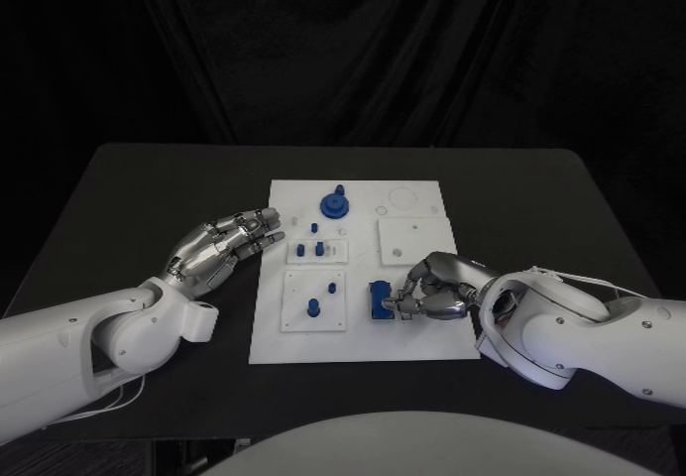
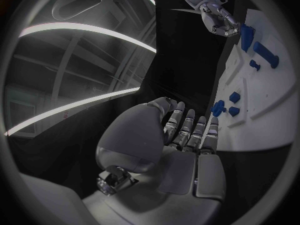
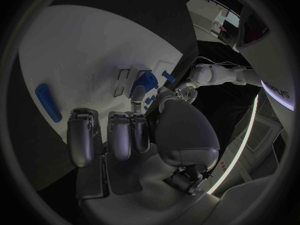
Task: Assemble the parts on the task board
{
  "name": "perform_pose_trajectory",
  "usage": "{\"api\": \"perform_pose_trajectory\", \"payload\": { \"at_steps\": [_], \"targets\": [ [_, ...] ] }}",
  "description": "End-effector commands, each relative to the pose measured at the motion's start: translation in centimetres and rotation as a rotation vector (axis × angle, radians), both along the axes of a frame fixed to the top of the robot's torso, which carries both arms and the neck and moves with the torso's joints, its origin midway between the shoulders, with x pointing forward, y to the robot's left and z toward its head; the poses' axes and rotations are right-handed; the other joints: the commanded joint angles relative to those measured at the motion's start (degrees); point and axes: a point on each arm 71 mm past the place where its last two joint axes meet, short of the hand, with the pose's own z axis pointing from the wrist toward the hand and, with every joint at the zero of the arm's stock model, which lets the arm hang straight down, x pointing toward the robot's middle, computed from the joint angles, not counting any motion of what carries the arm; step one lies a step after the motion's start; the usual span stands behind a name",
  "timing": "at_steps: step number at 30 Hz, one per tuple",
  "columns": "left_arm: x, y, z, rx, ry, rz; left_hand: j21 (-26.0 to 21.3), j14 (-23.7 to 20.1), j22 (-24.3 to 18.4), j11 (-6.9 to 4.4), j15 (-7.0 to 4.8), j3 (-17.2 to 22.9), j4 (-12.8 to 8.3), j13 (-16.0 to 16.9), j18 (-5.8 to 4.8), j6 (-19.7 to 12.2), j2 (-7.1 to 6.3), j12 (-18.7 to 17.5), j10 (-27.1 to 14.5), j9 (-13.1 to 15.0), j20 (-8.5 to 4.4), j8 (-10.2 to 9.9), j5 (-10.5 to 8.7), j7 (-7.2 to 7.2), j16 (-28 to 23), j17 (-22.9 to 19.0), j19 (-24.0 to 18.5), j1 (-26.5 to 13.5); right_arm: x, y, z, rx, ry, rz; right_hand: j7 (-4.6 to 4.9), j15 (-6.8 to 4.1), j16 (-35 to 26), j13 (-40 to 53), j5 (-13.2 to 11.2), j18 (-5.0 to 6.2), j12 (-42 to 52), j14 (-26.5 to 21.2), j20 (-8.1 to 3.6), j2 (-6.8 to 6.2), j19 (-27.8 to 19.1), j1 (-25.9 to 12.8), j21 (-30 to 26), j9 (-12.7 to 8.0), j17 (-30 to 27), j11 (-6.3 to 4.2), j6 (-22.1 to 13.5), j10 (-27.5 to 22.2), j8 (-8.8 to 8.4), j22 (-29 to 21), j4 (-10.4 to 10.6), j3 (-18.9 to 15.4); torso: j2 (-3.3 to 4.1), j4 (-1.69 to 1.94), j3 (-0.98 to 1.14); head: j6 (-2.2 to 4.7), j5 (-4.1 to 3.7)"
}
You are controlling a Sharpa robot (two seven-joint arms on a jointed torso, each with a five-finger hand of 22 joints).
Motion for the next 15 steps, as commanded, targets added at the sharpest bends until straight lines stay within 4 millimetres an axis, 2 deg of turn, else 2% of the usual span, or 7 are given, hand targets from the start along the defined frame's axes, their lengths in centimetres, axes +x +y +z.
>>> {"api": "perform_pose_trajectory", "payload": {
  "at_steps": [1, 6, 12, 15],
  "targets": [
    [-0.09, -0.14, 0.01, -0.012, 0.000, -0.010, -0.3, 0.1, 0.0, 0.39, 0.29, 0.3, 0.0, 0.0, -0.92, -0.2, -0.04, -0.2, 0.0, 0.0, -0.17, 0.0, -0.39, 2.61, 0.2, 0.1, -0.4, 0.5, -0.07, 0.20, -0.10, -0.004, 0.000, 0.020, -0.10, -0.35, 0.1, 15.1, -0.5, 0.95, 0.2, 5.9, -0.51, 0.18, 3.6, 0.7, -0.3, 0.2, 15.1, -0.55, 0.6, 6.0, 0.26, 13.2, -0.1, -0.4, 0.05, 0.05, 0.01, -0.01, 0.03],
    [-0.06, -0.21, -0.02, -0.012, 0.001, -0.013, -0.4, 0.1, -0.1, 0.43, 0.32, 0.3, 0.0, 0.0, -0.96, -0.3, -0.01, -0.2, 0.0, 0.0, -0.17, 0.0, -0.39, 2.64, 0.2, 0.1, -0.5, 0.5, 0.13, 0.31, -0.22, -0.006, -0.001, 0.021, -0.31, -0.56, 0.1, 15.1, -1.4, 0.95, 0.2, 5.9, -0.71, 0.68, 3.6, 3.1, -0.4, 0.7, 15.1, -0.75, 0.6, 6.0, 0.43, 13.2, -0.7, -0.7, 0.08, 0.09, -0.02, -0.01, -0.15],
    [-0.04, -0.29, -0.08, -0.013, 0.003, -0.017, -0.4, 0.1, -0.2, 0.47, 0.37, 0.4, 0.0, 0.0, -1.00, -0.3, 0.02, -0.2, 0.0, 0.0, -0.17, 0.0, -0.38, 2.68, 0.3, 0.1, -0.5, 0.5, 0.37, 0.32, -0.32, 0.000, -0.005, 0.022, -0.71, -0.88, 0.1, 15.1, -0.4, 0.93, 0.2, 5.9, -1.03, 1.41, 3.7, 9.2, -0.3, 1.3, 15.1, -1.12, 0.7, 6.0, 0.40, 13.3, -3.3, -0.1, 0.11, 0.05, 0.02, -0.01, -0.11],
    [-0.03, -0.31, -0.11, -0.013, 0.005, -0.019, -0.4, 0.1, -0.2, 0.47, 0.37, 0.4, 0.0, 0.0, -1.00, -0.3, 0.02, -0.2, 0.0, 0.0, -0.17, 0.0, -0.38, 2.68, 0.3, 0.1, -0.5, 0.5, 0.47, 0.31, -0.34, 0.003, -0.010, 0.022, -0.74, -0.91, 0.1, 15.1, -0.4, 0.93, 0.2, 5.9, -1.07, 1.48, 3.7, 10.0, -0.3, 1.4, 15.1, -1.16, 0.7, 6.0, 0.35, 13.3, -3.7, 0.0, 0.10, 0.01, 0.01, -0.01, -0.09]
  ]
}}
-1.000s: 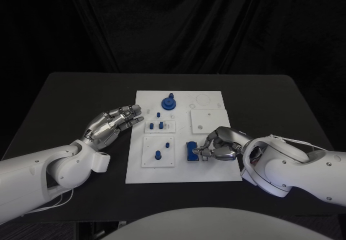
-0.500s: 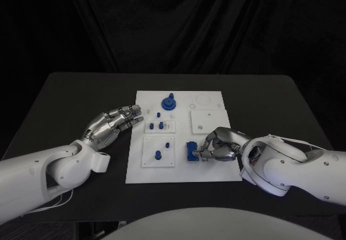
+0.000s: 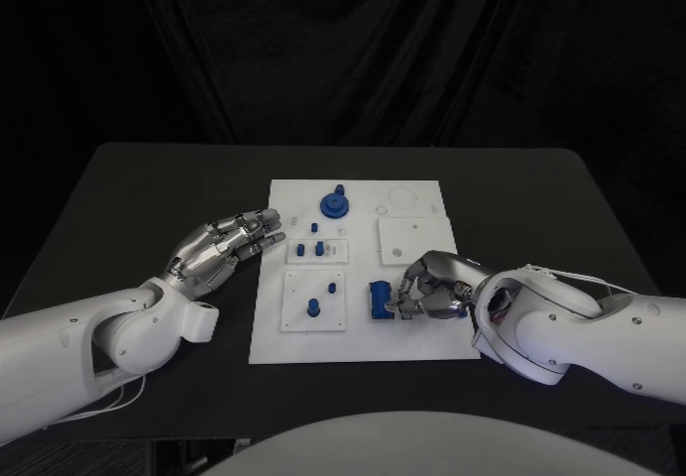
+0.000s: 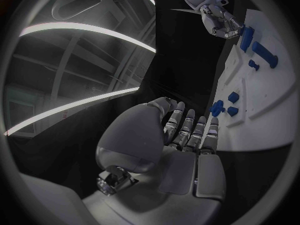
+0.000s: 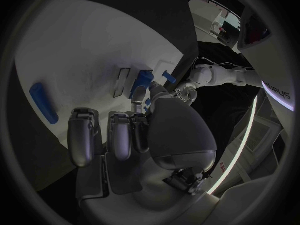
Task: Assemble the parts on the task board
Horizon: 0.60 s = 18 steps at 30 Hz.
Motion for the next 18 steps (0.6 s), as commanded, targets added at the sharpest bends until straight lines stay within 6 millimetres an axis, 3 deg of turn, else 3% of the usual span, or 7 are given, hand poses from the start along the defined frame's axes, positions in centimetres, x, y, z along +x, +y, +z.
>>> {"api": "perform_pose_trajectory", "payload": {
  "at_steps": [1, 13, 18],
  "targets": [
    [-0.1, -0.2, 0.0, -0.015, 0.001, -0.015, -0.2, 0.1, 0.0, 0.48, 0.37, 0.4, 0.0, 0.0, -1.01, -0.3, 0.02, -0.2, 0.0, 0.0, 0.02, 0.0, -0.38, 2.67, 0.3, 0.1, -0.3, 0.5, 0.0, 0.0, -0.1, 0.008, -0.007, 0.011, -0.25, -0.52, 0.1, 15.1, 0.2, 0.94, 0.2, 5.9, -0.45, 0.12, 3.9, 0.8, -0.4, 0.1, 15.1, -0.34, 0.2, 6.0, 0.05, 13.3, -0.5, 0.0, 0.00, -0.08, -0.01, -0.01, 0.09],
    [-0.1, -0.2, 0.0, -0.015, 0.005, -0.019, -0.2, 0.2, 0.0, 0.57, 0.52, 0.6, 0.1, 0.0, -1.12, -0.4, 0.16, -0.2, 0.0, 0.0, 0.03, 0.0, -0.35, 2.73, 0.5, 0.1, -0.3, 0.5, 0.1, 0.0, 0.3, 0.050, -0.041, 0.008, -0.30, -0.58, 0.1, 15.1, -0.4, 0.89, 0.2, 5.9, -0.53, 0.27, 4.0, 3.0, -0.2, 0.3, 15.1, -0.40, 0.4, 6.0, -0.01, 13.3, -1.4, 0.0, -0.05, -0.02, 0.02, -0.01, 0.09],
    [-0.2, -0.2, 0.0, -0.014, 0.005, -0.017, -0.1, 0.3, 0.1, 0.60, 0.56, 0.7, 0.1, 0.1, -1.16, -0.3, 0.20, -0.1, 0.1, 0.0, 0.03, 0.0, -0.33, 2.74, 0.6, 0.1, -0.2, 0.5, -0.3, -0.9, 0.9, 0.072, -0.068, -0.023, 0.24, -0.29, 0.1, 15.1, -0.8, 0.88, 0.2, 5.9, -0.36, 0.90, 4.0, 1.3, -0.2, -1.3, 15.1, 0.02, -0.4, 6.0, -2.39, 13.3, 1.1, -1.4, -0.03, -0.06, 0.02, -0.01, -0.13]
  ]
}}
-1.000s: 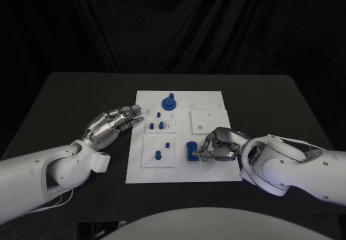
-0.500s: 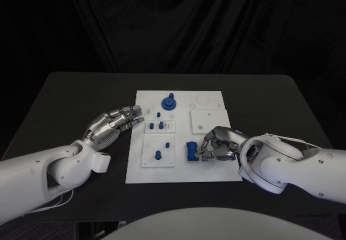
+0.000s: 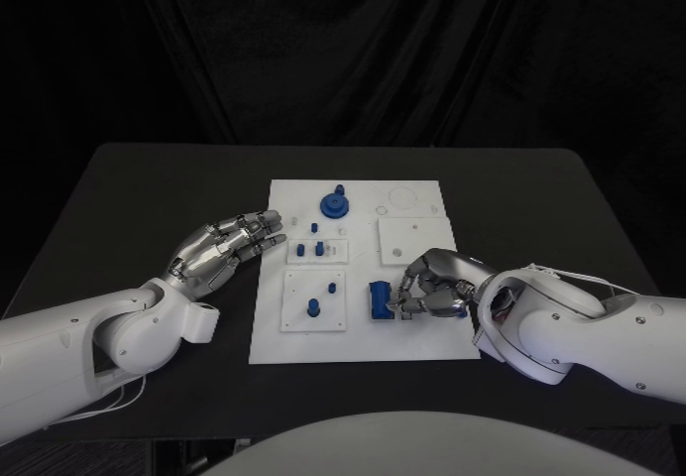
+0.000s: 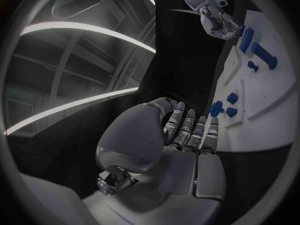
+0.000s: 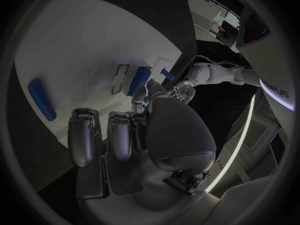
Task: Assemble the parts on the task board
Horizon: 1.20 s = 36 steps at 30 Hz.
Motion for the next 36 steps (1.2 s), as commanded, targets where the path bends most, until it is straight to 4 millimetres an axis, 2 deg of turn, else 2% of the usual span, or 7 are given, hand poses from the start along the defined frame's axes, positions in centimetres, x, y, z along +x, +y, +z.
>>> {"api": "perform_pose_trajectory", "payload": {
  "at_steps": [1, 8, 11, 14, 20, 25, 36],
  "targets": [
    [-0.1, -0.2, 0.1, -0.014, -0.003, -0.009, -0.1, 0.1, 0.1, 0.42, 0.35, 0.3, 0.0, 0.1, -1.16, -0.3, 0.19, -0.1, -0.1, 0.0, 0.03, 0.0, -0.33, 2.74, 0.4, 0.1, -0.2, 0.5, -0.3, -0.8, 0.8, 0.042, -0.045, -0.035, 0.29, 0.03, 0.1, 15.1, 0.4, 0.89, 0.2, 6.1, -0.05, 0.44, 3.8, -0.9, -0.2, -1.4, 15.1, 0.17, -0.3, 6.0, -1.67, 13.3, 1.6, -0.6, 0.00, 0.00, 0.00, -0.01, -0.07],
    [-0.3, -0.1, 0.2, -0.006, -0.002, 0.000, 0.3, 0.4, 0.7, 0.53, 0.46, 0.5, 0.1, 0.1, -1.28, 0.2, 0.06, 0.4, 0.3, 0.1, 0.03, 0.3, -0.24, 2.79, 0.8, 0.2, 0.3, 0.4, -0.3, -4.4, 2.6, -0.069, -0.049, -0.126, 1.57, 0.93, 0.1, 15.1, 2.3, 0.89, 0.2, 6.1, 0.70, 1.18, 3.8, -2.4, -0.3, -6.2, 15.1, 1.25, -0.5, 6.0, -7.03, 13.3, 3.2, -2.2, 0.01, -0.01, -0.01, -0.01, -0.22],
    [-0.3, -0.1, 0.2, -0.004, -0.002, 0.002, 0.5, 0.5, 0.8, 0.53, 0.52, 0.6, 0.1, 0.2, -1.34, 0.5, -0.04, 0.6, 0.5, 0.1, 0.03, 0.5, -0.20, 2.79, 1.0, 0.2, 0.5, 0.4, -0.4, -6.4, 2.8, -0.166, -0.042, -0.173, 2.23, 1.53, 0.1, 15.1, 4.1, 0.89, 0.2, 6.1, 1.28, 1.33, 3.8, -3.1, -0.3, -9.1, 15.1, 1.92, -0.2, 6.0, -9.76, 13.3, 3.1, -3.1, 0.02, 0.10, -0.02, -0.01, -0.37],
    [-0.3, -0.2, 0.2, -0.004, -0.002, 0.004, 0.5, 0.5, 0.9, 0.56, 0.53, 0.6, 0.1, 0.2, -1.35, 0.5, -0.06, 0.7, 0.5, 0.1, 0.03, 0.5, -0.19, 2.79, 1.0, 0.2, 0.6, 0.4, -0.5, -7.9, 2.6, -0.260, -0.028, -0.203, 2.44, 1.70, 0.1, 15.1, 6.6, 0.90, 0.2, 6.1, 1.53, 1.20, 3.8, -2.8, -0.3, -10.7, 15.1, 2.11, 0.3, 6.0, -11.09, 13.3, 3.2, -3.3, -0.01, 0.21, -0.07, -0.01, -0.20],
    [-0.3, -0.2, 0.2, -0.003, -0.002, 0.003, 0.6, 0.6, 1.0, 0.62, 0.54, 0.7, 0.1, 0.2, -1.38, 0.5, -0.12, 0.8, 0.6, 0.2, 0.02, 0.5, -0.17, 2.80, 1.1, 0.2, 0.7, 0.4, -0.3, -9.2, 2.1, -0.399, -0.035, -0.204, 2.62, 1.89, 0.1, 15.1, 9.7, 0.92, 0.2, 6.1, 1.73, 1.11, 3.8, -2.5, -0.3, -12.1, 15.1, 2.30, 0.5, 6.0, -12.36, 13.3, 3.1, -3.4, -0.02, -0.04, -0.26, -0.01, -0.14],
    [-0.3, -0.4, 0.2, -0.006, -0.002, -0.001, 0.6, 0.6, 0.9, 0.63, 0.55, 0.7, 0.1, 0.2, -1.38, 0.5, -0.12, 0.8, 0.6, 0.2, 0.02, 0.5, -0.17, 2.80, 1.1, 0.2, 0.6, 0.4, -0.1, -9.1, 1.7, -0.448, -0.042, -0.185, 2.71, 1.95, 0.1, 15.1, 12.1, 0.81, 0.2, 6.1, 1.79, 1.31, 3.9, -2.0, 0.0, -13.1, 15.1, 2.36, 0.6, 6.0, -13.17, 13.4, 3.1, -3.1, 0.00, -0.03, -0.20, -0.01, -0.39],
    [-0.2, -0.5, 0.1, -0.003, 0.004, -0.007, 0.5, 0.6, 0.8, 0.66, 0.56, 0.7, 0.2, 0.2, -1.41, 0.4, -0.09, 0.8, 0.6, 0.1, 0.02, 0.5, -0.15, 2.82, 1.0, 0.2, 0.6, 0.4, -0.1, -8.4, 0.7, -0.471, -0.036, -0.162, 3.16, 2.20, 0.1, 15.1, 12.3, 0.70, 0.2, 6.1, 1.96, 1.36, 4.1, -2.3, 0.4, -14.1, 15.1, 2.71, 0.0, 6.0, -14.43, 13.6, 3.2, -3.2, -0.02, 0.00, -0.19, -0.01, -0.53]
  ]
}}
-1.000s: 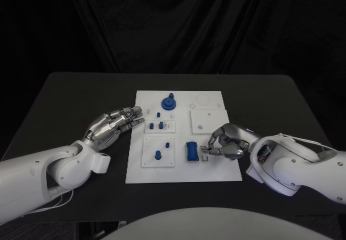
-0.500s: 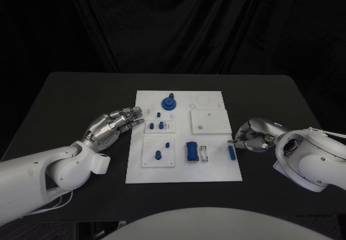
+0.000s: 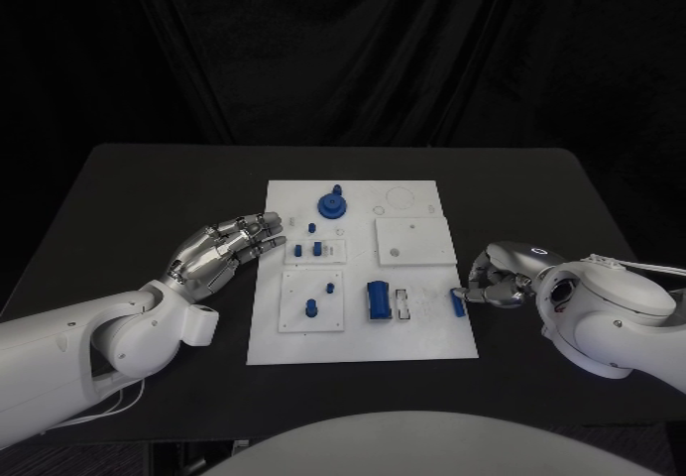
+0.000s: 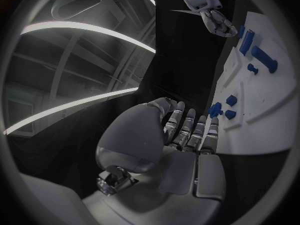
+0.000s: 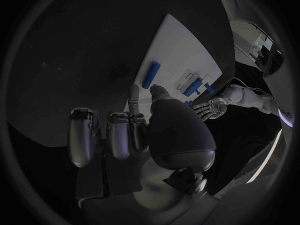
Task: Assemble the parts on the task board
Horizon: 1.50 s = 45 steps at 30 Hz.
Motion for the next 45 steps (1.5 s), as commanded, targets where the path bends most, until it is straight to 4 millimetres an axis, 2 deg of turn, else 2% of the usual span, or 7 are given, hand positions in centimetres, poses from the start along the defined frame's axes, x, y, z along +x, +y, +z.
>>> {"api": "perform_pose_trajectory", "payload": {
  "at_steps": [1, 10, 16, 28, 38, 41, 45],
  "targets": [
    [0.0, -0.1, 0.0, -0.005, -0.001, -0.004, 0.2, 0.3, -0.1, 0.26, 0.27, 0.3, -0.1, 0.1, -0.46, 0.2, -0.09, 0.3, 0.2, 0.1, 0.01, 0.3, -0.15, 3.03, 0.1, 0.1, 0.2, 0.4, -0.1, -0.1, -0.2, -0.053, 0.003, -0.002, 0.35, 0.28, 0.1, 15.1, 0.2, 0.68, 0.2, 6.0, 0.42, -0.05, 4.0, 0.4, 0.3, -0.1, 15.1, 0.45, 0.0, 6.0, -0.26, 13.6, -0.1, -0.1, 0.00, 0.02, 0.00, -0.01, 0.02],
    [0.0, 0.0, 0.0, -0.001, 0.004, -0.004, 0.1, 0.3, -0.3, 0.28, 0.28, 0.4, 0.0, 0.1, -0.48, 0.1, -0.04, 0.3, 0.2, 0.1, 0.00, 0.3, -0.15, 3.05, 0.2, 0.1, 0.1, 0.3, -0.1, 0.5, -0.3, -0.046, 0.005, 0.013, 0.41, 0.40, 0.1, 15.1, -0.7, 0.71, 0.2, 6.0, 0.55, -0.08, 4.0, 0.3, 0.2, -0.6, 15.1, 0.55, 0.5, 6.0, -0.55, 13.6, -0.1, -0.2, 0.01, 0.01, -0.01, -0.01, -0.19],
    [-0.1, 0.2, 0.0, 0.003, 0.006, -0.001, 0.1, 0.3, -0.2, 0.29, 0.30, 0.4, 0.0, 0.1, -0.51, 0.2, 0.01, 0.4, 0.3, 0.1, 0.00, 0.3, -0.12, 3.07, 0.3, 0.1, 0.1, 0.3, -0.2, 0.9, -0.4, -0.037, 0.002, 0.020, 0.40, 0.43, 0.1, 15.1, -1.0, 0.78, 0.2, 6.0, 0.60, -0.11, 3.9, 0.5, 0.0, -0.9, 15.1, 0.57, 0.6, 6.0, -0.70, 13.5, -0.2, -0.1, 0.01, 0.01, -0.02, -0.01, 0.10],
    [-0.1, 0.2, -0.1, 0.007, 0.013, -0.003, 0.1, 0.3, -0.3, 0.30, 0.31, 0.5, 0.0, 0.1, -0.52, 0.2, 0.02, 0.4, 0.3, 0.1, 0.00, 0.3, -0.12, 3.07, 0.2, 0.1, 0.0, 0.3, 0.2, 1.6, -1.0, -0.023, 0.015, 0.037, 0.22, 0.37, 0.1, 15.1, -0.7, 0.83, 0.2, 6.0, 0.64, -0.03, 3.8, 2.0, -0.2, -1.4, 15.1, 0.45, 1.3, 6.0, -0.87, 13.4, -0.5, 0.3, -0.02, 0.04, -0.01, -0.01, -0.18],
    [-0.1, 0.3, -0.1, 0.010, 0.017, -0.005, 0.1, 0.3, -0.3, 0.33, 0.32, 0.5, 0.1, 0.1, -0.55, 0.2, 0.04, 0.4, 0.3, 0.1, -0.01, 0.3, -0.08, 3.08, 0.2, 0.1, 0.0, 0.3, 0.0, 2.9, -2.1, -0.008, 0.038, 0.072, 0.18, 0.29, 0.1, 15.1, 3.1, 1.01, 0.2, 6.0, 0.59, -0.49, 3.5, 4.9, -0.9, -2.4, 15.1, 0.39, 1.5, 6.0, -1.54, 13.2, -0.9, 1.2, -0.03, 0.00, -0.01, -0.01, 0.05],
    [-0.1, 0.3, -0.1, 0.009, 0.018, -0.007, 0.1, 0.3, -0.3, 0.33, 0.32, 0.5, 0.1, 0.1, -0.55, 0.2, 0.04, 0.4, 0.3, 0.1, -0.01, 0.3, -0.08, 3.08, 0.2, 0.1, 0.0, 0.3, 0.0, 3.2, -2.4, -0.012, 0.048, 0.083, 0.16, 0.23, 0.1, 15.1, 7.0, 1.10, 0.2, 6.0, 0.52, -0.91, 3.3, 7.1, -1.2, -2.9, 15.1, 0.35, 1.4, 6.0, -1.95, 13.0, -1.8, 2.0, 0.00, 0.08, 0.02, -0.01, -0.13],
    [0.0, 0.2, -0.2, 0.009, 0.019, -0.010, 0.1, 0.3, -0.3, 0.35, 0.33, 0.6, 0.1, 0.1, -0.58, 0.2, 0.06, 0.5, 0.3, 0.1, -0.01, 0.3, -0.07, 3.10, 0.3, 0.1, 0.0, 0.3, 0.1, 3.6, -2.7, -0.024, 0.065, 0.093, 0.21, 0.24, 0.1, 15.1, 8.5, 1.16, 0.2, 6.0, 0.52, -1.35, 3.2, 9.0, -1.5, -3.3, 15.1, 0.38, 1.3, 6.0, -2.25, 13.0, -2.9, 2.8, -0.01, 0.07, -0.01, -0.01, -0.17]
  ]
}}
